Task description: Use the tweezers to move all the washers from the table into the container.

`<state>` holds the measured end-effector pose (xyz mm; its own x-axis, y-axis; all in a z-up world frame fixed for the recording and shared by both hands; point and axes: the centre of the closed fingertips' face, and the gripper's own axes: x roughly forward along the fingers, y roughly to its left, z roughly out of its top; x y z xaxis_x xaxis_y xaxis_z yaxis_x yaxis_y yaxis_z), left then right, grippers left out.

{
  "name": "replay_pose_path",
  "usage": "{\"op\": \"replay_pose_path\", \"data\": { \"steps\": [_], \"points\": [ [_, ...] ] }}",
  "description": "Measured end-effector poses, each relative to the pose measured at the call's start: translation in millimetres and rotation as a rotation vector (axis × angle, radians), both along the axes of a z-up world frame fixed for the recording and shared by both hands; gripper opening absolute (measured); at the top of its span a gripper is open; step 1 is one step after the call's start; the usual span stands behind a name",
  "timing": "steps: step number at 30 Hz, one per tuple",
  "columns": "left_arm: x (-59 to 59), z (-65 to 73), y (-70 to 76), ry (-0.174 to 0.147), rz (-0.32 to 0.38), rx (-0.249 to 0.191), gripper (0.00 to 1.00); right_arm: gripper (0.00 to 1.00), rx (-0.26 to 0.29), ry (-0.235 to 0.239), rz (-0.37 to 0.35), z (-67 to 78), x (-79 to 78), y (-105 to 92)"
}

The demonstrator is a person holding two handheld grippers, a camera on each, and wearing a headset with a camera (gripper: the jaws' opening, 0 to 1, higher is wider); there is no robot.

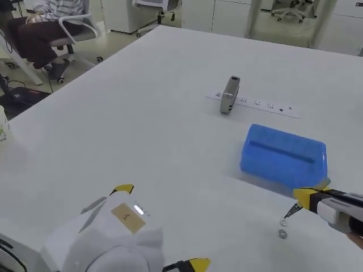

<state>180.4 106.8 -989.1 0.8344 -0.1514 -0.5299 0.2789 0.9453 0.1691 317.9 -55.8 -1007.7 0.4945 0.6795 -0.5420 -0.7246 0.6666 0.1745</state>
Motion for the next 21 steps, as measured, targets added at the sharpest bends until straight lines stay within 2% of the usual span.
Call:
{"op": "replay_pose_path", "data": {
  "steps": [9,14,16,21],
  "points": [
    [-0.5,-0.8,-0.3,0.006,-0.001,0.003,0.94,0.03,-0.007,0.002,-0.016,-4.3,3.1,-2.8],
    [-0.5,-0.8,-0.3,0.007,0.000,0.003,0.94,0.02,-0.022,0.009,-0.016,-12.3,3.6,-3.6],
    [0.0,0.3,-1.2,0.001,-0.002,-0.004,0.95,0.03,-0.006,0.001,-0.026,-9.8,4.4,-3.7],
    [-0.1,-0.4,-0.8,0.004,-0.002,0.001,0.94,0.02,-0.013,-0.011,-0.014,-9.8,1.6,-0.1]
  ]
}}
